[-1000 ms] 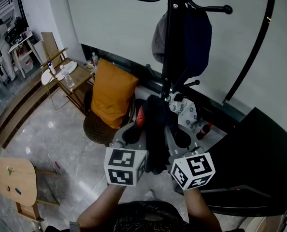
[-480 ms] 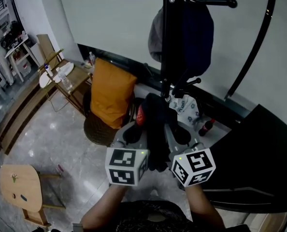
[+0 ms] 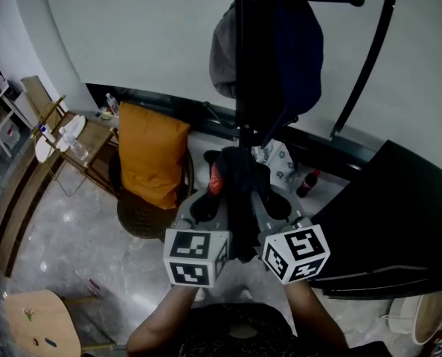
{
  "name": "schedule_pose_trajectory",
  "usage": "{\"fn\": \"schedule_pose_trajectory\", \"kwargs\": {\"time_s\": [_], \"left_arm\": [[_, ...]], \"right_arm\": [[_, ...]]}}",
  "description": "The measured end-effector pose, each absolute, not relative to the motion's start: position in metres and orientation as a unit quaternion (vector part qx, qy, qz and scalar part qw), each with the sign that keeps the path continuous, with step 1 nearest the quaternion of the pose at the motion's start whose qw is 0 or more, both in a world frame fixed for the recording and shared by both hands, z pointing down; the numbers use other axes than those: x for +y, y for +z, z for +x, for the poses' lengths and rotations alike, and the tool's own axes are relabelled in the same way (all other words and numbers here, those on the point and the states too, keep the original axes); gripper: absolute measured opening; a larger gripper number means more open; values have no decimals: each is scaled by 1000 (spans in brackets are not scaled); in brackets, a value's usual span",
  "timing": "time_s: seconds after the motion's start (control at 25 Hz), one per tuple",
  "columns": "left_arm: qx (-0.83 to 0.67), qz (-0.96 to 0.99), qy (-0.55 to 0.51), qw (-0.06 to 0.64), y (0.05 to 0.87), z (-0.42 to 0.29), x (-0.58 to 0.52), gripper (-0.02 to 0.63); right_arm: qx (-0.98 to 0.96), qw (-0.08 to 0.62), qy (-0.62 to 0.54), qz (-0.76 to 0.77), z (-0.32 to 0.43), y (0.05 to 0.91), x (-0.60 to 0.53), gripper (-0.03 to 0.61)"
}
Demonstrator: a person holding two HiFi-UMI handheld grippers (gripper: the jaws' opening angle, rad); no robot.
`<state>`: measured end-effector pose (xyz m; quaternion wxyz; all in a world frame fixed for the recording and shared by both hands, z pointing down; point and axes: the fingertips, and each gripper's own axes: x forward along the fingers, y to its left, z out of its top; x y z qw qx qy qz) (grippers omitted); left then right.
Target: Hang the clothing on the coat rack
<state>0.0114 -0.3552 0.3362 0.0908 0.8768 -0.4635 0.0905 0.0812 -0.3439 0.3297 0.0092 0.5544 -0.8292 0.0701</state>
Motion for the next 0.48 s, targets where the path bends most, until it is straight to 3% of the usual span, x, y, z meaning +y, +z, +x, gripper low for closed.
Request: {"fn": "schedule_pose_trajectory", "kwargs": {"time_s": [0.48], "left_arm": [[-426, 896, 90, 89, 341, 16, -374, 31]], "right_arm": [[-805, 11, 72, 588, 82, 334, -355, 26]]}}
